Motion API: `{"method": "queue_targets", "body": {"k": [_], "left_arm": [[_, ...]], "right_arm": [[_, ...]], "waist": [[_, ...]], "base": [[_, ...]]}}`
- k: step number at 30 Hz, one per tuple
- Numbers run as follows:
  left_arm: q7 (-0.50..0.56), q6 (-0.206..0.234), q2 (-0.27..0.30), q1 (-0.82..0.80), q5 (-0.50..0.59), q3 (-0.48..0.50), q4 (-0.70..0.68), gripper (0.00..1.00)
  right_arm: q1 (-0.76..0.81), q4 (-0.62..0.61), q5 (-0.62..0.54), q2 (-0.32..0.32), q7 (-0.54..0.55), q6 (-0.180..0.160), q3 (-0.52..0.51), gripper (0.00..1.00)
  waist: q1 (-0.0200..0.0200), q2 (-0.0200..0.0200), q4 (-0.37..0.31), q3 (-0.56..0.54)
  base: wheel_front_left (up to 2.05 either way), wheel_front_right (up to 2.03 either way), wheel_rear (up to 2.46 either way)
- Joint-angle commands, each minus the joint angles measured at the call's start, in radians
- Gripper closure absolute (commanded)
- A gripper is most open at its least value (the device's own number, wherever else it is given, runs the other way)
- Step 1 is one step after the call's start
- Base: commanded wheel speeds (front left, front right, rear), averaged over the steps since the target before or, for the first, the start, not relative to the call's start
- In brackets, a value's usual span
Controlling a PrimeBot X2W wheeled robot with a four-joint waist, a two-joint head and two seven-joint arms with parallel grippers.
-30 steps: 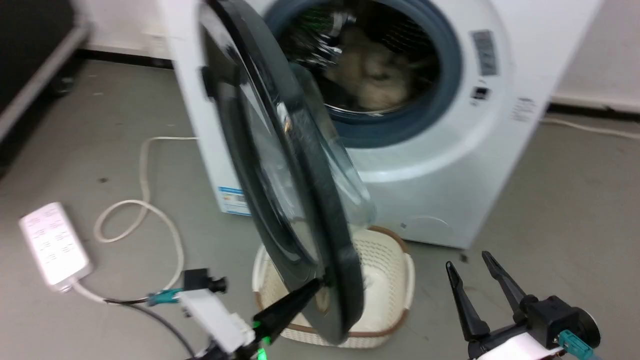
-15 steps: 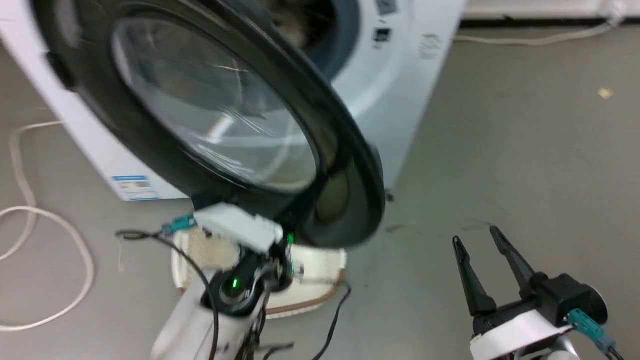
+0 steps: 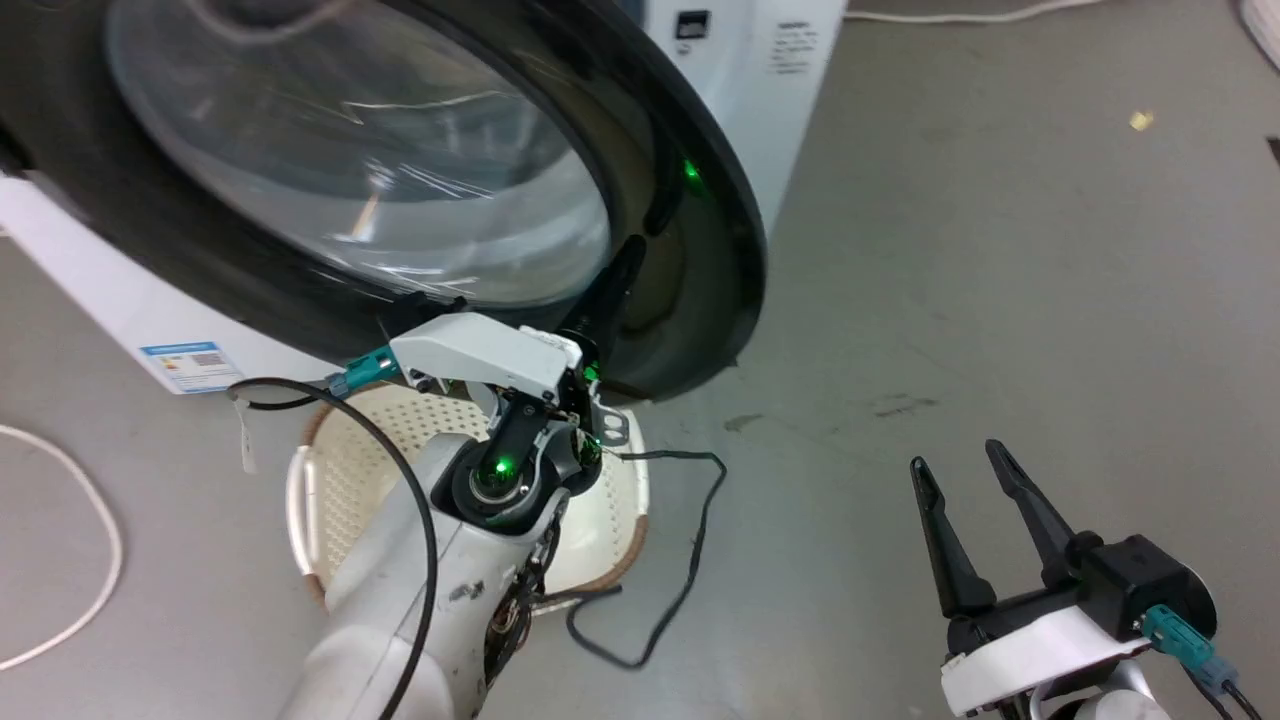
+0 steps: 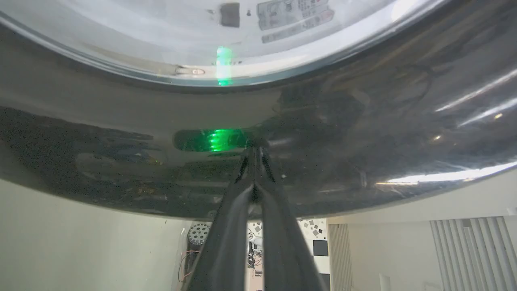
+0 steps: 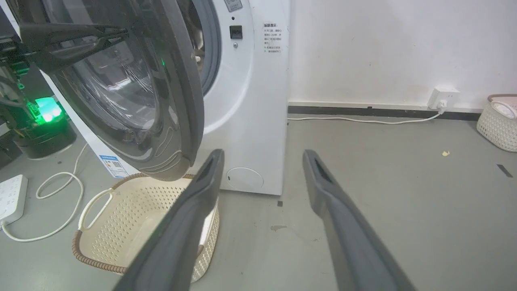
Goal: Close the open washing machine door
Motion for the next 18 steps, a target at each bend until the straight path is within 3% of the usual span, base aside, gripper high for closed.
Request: {"method": "queue_targets", "body": {"k": [1, 4, 5, 6, 7, 8, 11, 12, 13, 14, 15, 16, 18], "left_arm": [[0.007, -0.004, 0.003, 0.023, 0.020, -0.005, -0.023, 1.00], [0.035, -0.004, 0.019, 0.109, 0.069, -0.019, -0.099, 1.00], [0.045, -0.004, 0.030, 0.146, 0.087, -0.027, -0.132, 0.70], [0.047, -0.004, 0.045, 0.186, 0.109, -0.033, -0.164, 0.13], [0.047, -0.004, 0.045, 0.186, 0.109, -0.033, -0.164, 0.13], [0.034, -0.004, 0.083, 0.267, 0.159, -0.042, -0.226, 0.00], [-0.025, -0.004, 0.162, 0.373, 0.271, -0.061, -0.317, 0.00], [-0.025, -0.004, 0.162, 0.373, 0.271, -0.061, -0.317, 0.00], [-0.108, -0.004, 0.232, 0.425, 0.391, -0.079, -0.358, 0.00], [-0.154, -0.004, 0.264, 0.446, 0.451, -0.088, -0.370, 0.00], [-0.154, -0.004, 0.264, 0.446, 0.451, -0.088, -0.370, 0.00], [-0.227, -0.005, 0.318, 0.478, 0.565, -0.095, -0.382, 0.00], [-0.247, -0.005, 0.338, 0.492, 0.622, -0.085, -0.381, 0.00]], "right_arm": [[-0.003, 0.000, 0.001, 0.004, -0.005, 0.001, -0.005, 0.00], [0.010, -0.004, -0.004, 0.004, -0.005, 0.001, -0.020, 0.00], [0.017, -0.006, -0.006, 0.004, -0.005, 0.001, -0.027, 0.00], [0.023, -0.007, -0.006, 0.004, -0.005, 0.001, -0.031, 0.00], [0.023, -0.007, -0.006, 0.004, -0.005, 0.001, -0.031, 0.00], [0.040, -0.010, -0.008, 0.004, -0.005, 0.001, -0.037, 0.00], [0.068, -0.015, -0.014, 0.004, -0.005, 0.001, -0.043, 0.00], [0.068, -0.015, -0.014, 0.004, -0.005, 0.001, -0.043, 0.00], [0.081, -0.017, -0.018, 0.004, -0.005, 0.001, -0.044, 0.00], [0.086, -0.019, -0.019, 0.004, -0.005, 0.001, -0.045, 0.00], [0.086, -0.019, -0.019, 0.004, -0.005, 0.001, -0.045, 0.00], [0.095, -0.024, -0.020, 0.004, -0.005, 0.001, -0.046, 0.00], [0.099, -0.027, -0.021, 0.004, -0.005, 0.001, -0.046, 0.00]], "waist": [[-0.0001, -0.0001, 0.026, -0.023], [-0.0001, -0.0001, 0.065, -0.060], [-0.0001, -0.0001, 0.082, -0.076], [-0.0001, -0.0001, 0.097, -0.091], [-0.0001, -0.0001, 0.097, -0.091], [-0.0001, -0.0001, 0.129, -0.123], [-0.0001, -0.0001, 0.182, -0.166], [-0.0001, -0.0001, 0.182, -0.166], [-0.0001, -0.0001, 0.214, -0.189], [-0.0001, -0.0001, 0.228, -0.198], [-0.0001, -0.0001, 0.228, -0.198], [-0.0001, -0.0001, 0.256, -0.215], [-0.0001, -0.0001, 0.269, -0.221]], "base": [[0.00, 0.00, 0.00], [0.00, 0.00, 0.00], [0.00, 0.00, 0.00], [0.00, 0.00, 0.00], [0.00, 0.00, 0.00], [0.00, 0.00, 0.00], [0.00, 0.00, 0.00], [0.00, 0.00, 0.00], [0.00, 0.00, 0.00], [0.00, 0.00, 0.00], [0.00, 0.00, 0.00], [0.00, 0.00, 0.00], [0.00, 0.00, 0.00]]}}
